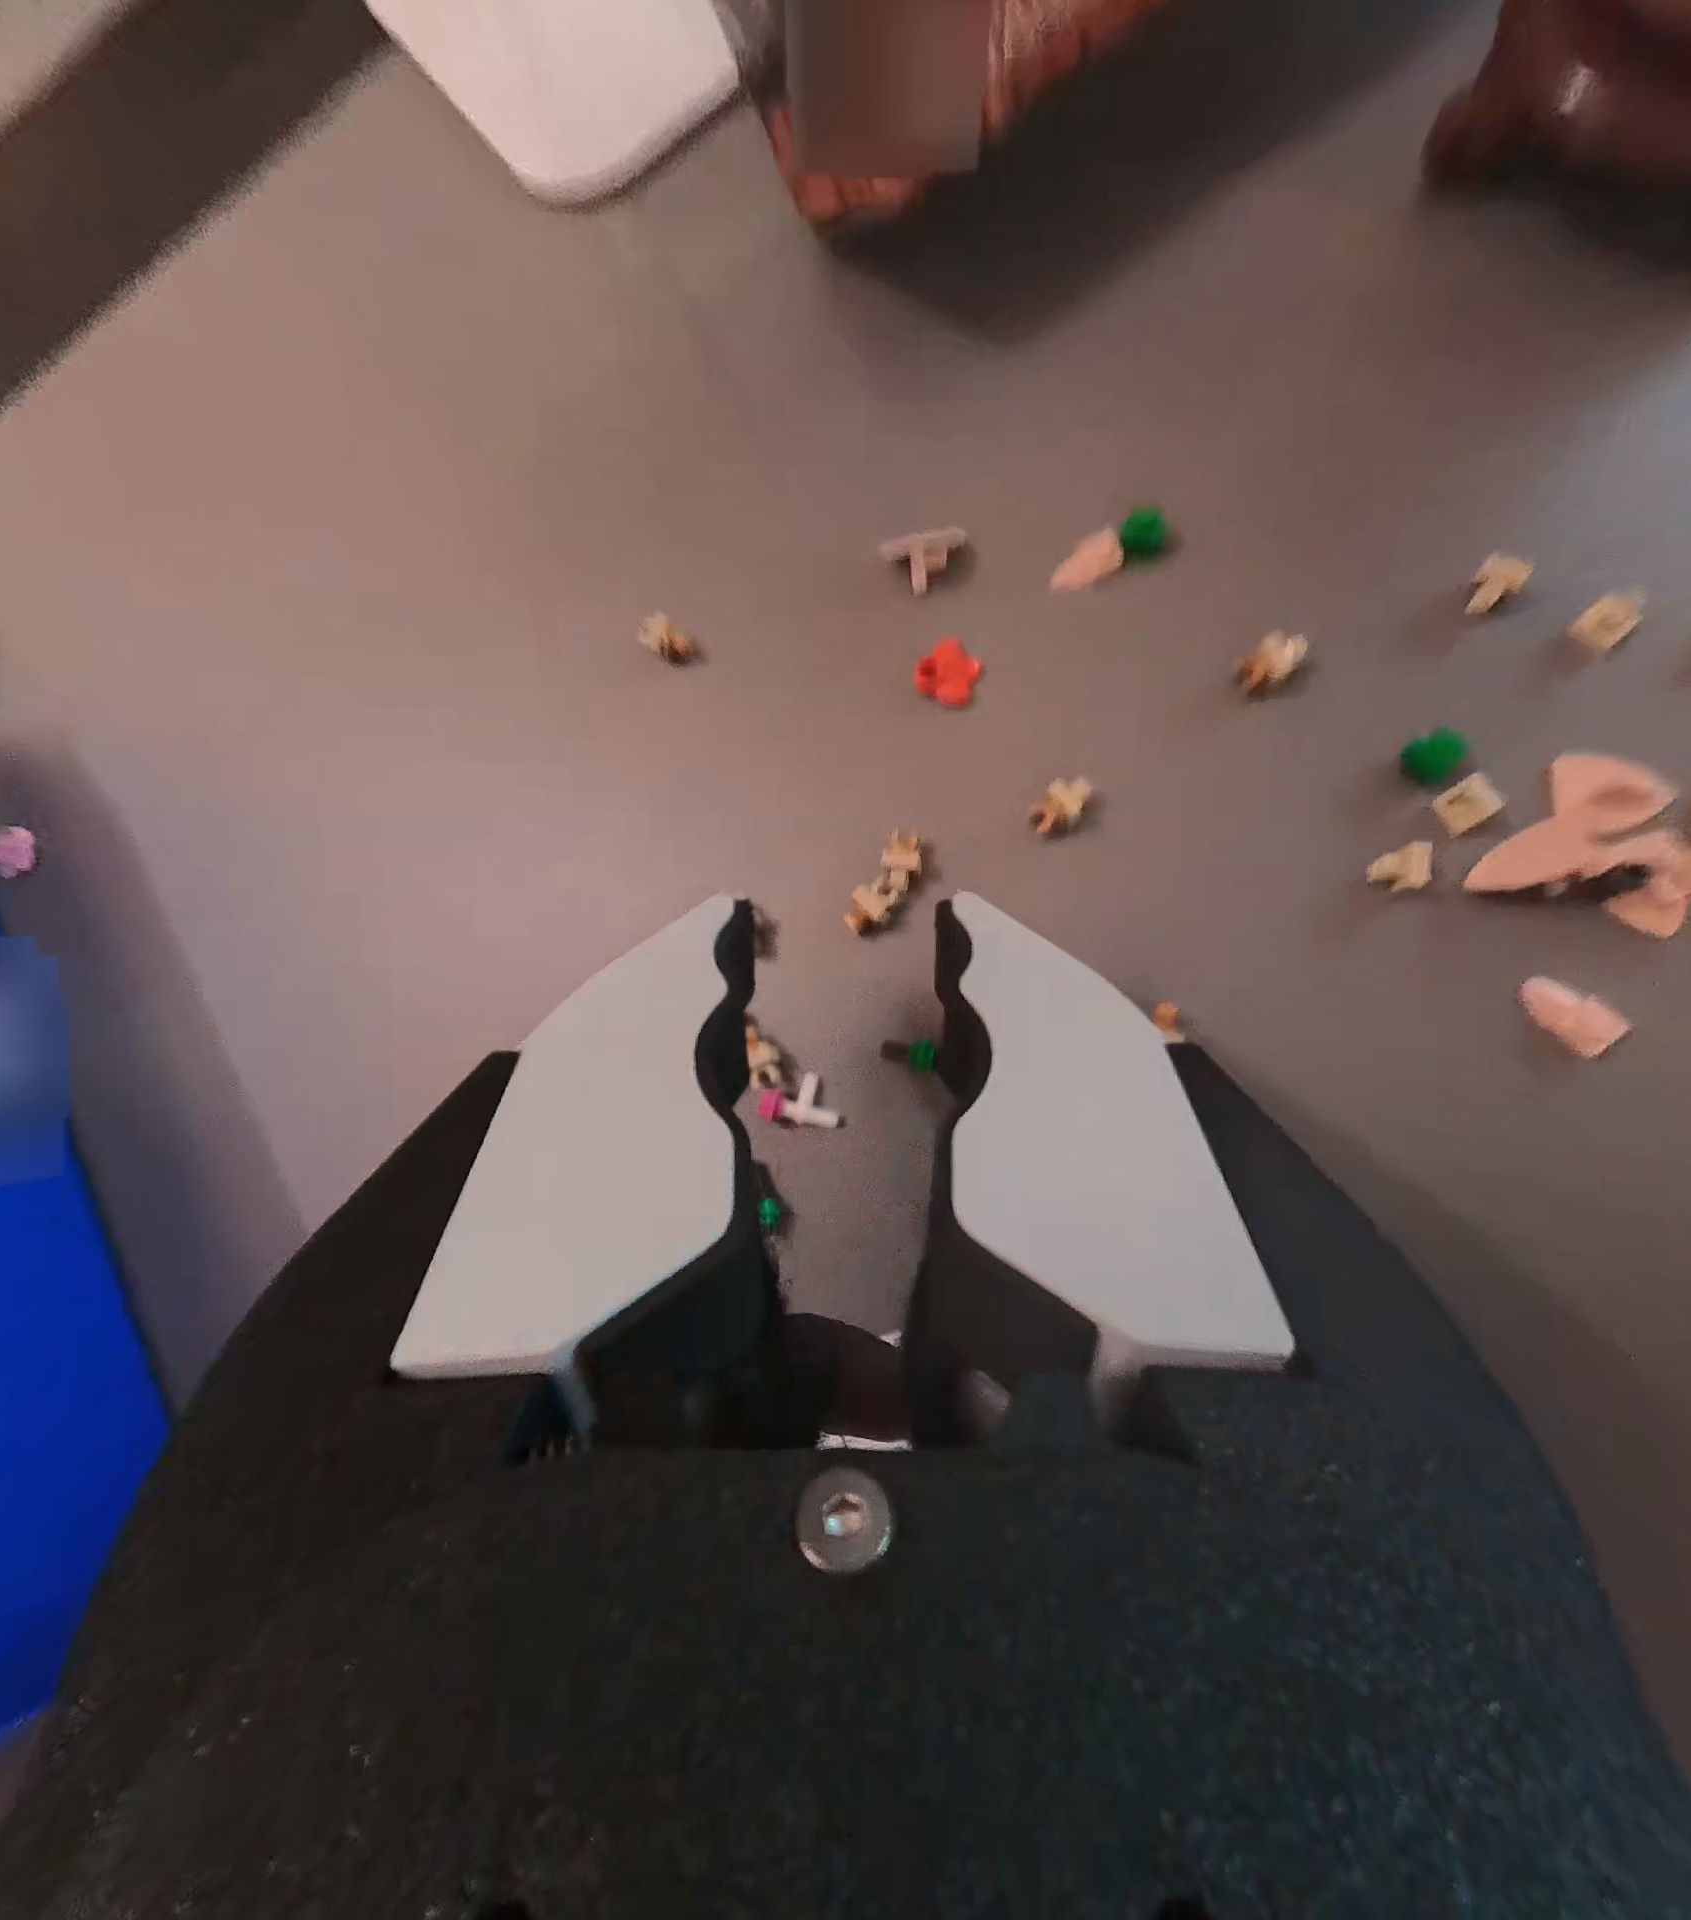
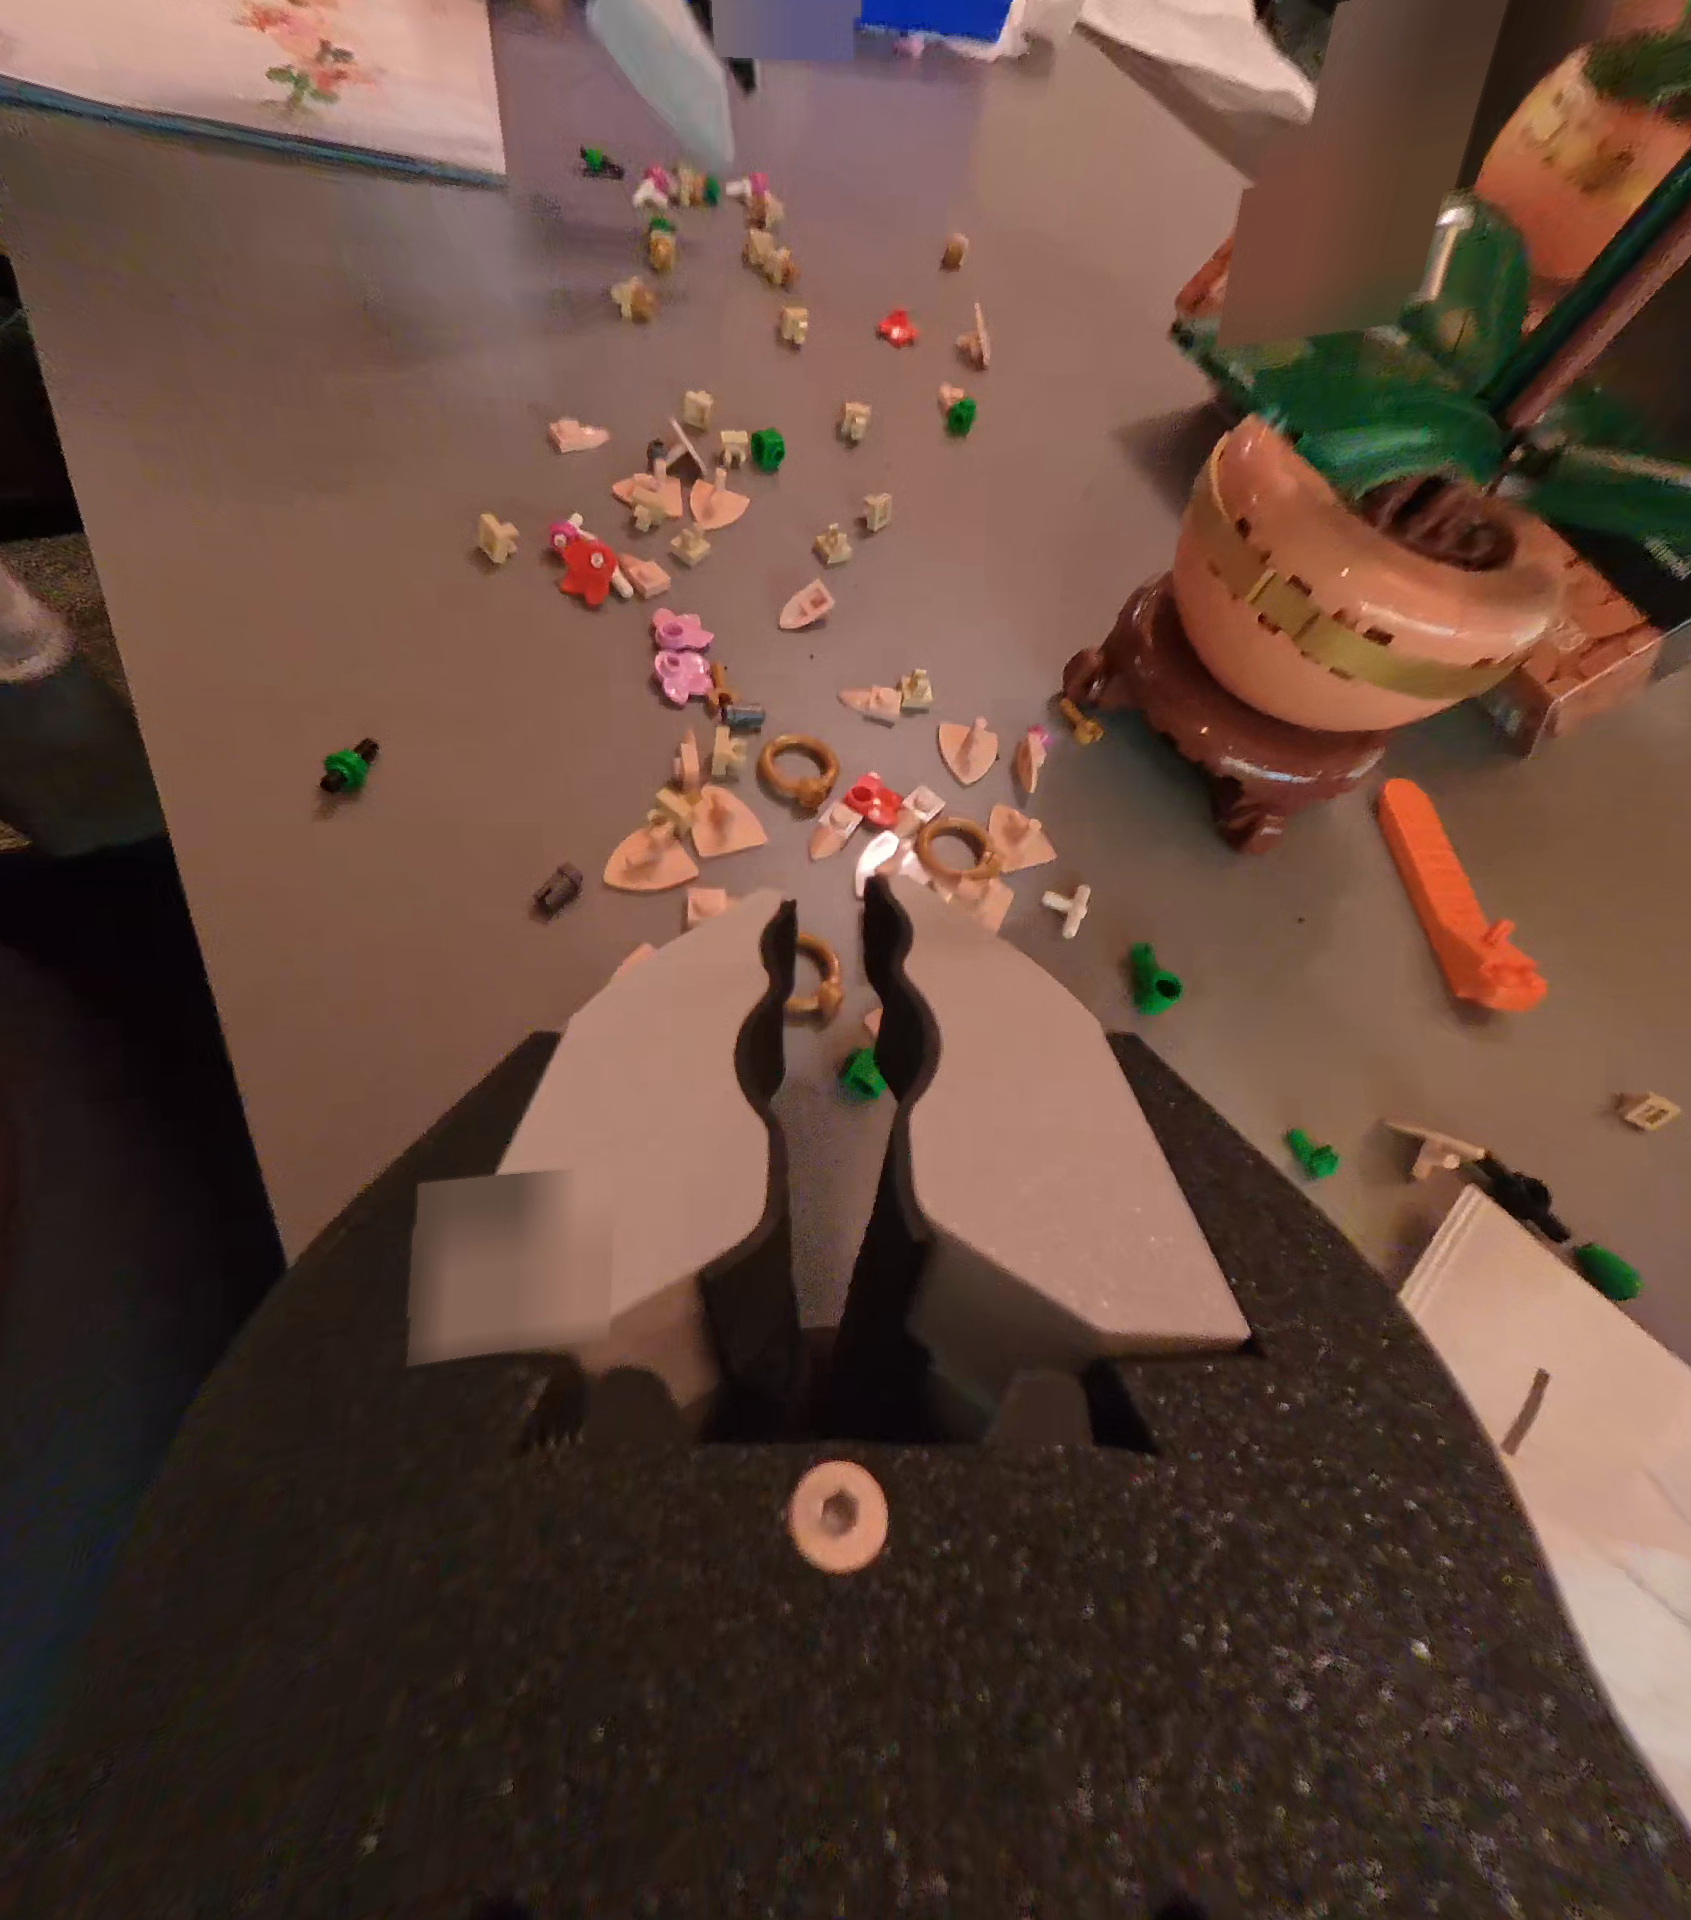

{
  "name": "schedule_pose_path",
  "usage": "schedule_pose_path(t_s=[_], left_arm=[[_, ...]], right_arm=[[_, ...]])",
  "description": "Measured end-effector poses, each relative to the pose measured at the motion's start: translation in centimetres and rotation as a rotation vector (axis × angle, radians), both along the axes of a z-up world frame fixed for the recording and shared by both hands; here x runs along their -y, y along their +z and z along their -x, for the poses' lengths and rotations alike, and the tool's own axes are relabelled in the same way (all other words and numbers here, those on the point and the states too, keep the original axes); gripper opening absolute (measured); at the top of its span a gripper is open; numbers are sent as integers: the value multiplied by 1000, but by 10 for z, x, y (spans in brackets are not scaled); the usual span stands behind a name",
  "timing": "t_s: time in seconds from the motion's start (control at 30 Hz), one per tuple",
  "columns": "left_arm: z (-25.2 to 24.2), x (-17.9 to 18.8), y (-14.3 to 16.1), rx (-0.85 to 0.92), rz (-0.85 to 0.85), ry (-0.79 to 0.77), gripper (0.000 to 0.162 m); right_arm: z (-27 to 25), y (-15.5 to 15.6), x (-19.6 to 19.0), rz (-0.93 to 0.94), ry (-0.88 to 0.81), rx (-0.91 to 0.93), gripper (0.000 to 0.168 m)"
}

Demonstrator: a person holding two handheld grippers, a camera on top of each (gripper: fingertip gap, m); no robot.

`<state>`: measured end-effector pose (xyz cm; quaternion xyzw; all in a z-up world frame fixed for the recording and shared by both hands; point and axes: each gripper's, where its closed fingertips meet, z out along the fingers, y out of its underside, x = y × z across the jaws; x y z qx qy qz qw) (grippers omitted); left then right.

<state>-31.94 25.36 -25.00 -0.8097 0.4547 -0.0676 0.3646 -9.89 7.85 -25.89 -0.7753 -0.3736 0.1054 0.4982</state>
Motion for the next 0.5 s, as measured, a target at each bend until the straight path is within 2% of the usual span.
schedule_pose_path(t_s=[0.03,0.1,0.2,0.5], left_arm=[[-5,2,11,56,-36,-4,30],[-22,13,36,204,-124,-65,22],[-45,39,59,380,-202,-150,21],[-74,87,50,509,-180,-227,25]], right_arm=[[-2,-6,2,54,2,5,12],[-2,-14,7,134,20,6,13],[9,-12,12,163,72,-25,13],[38,-14,1,237,83,-29,14]])
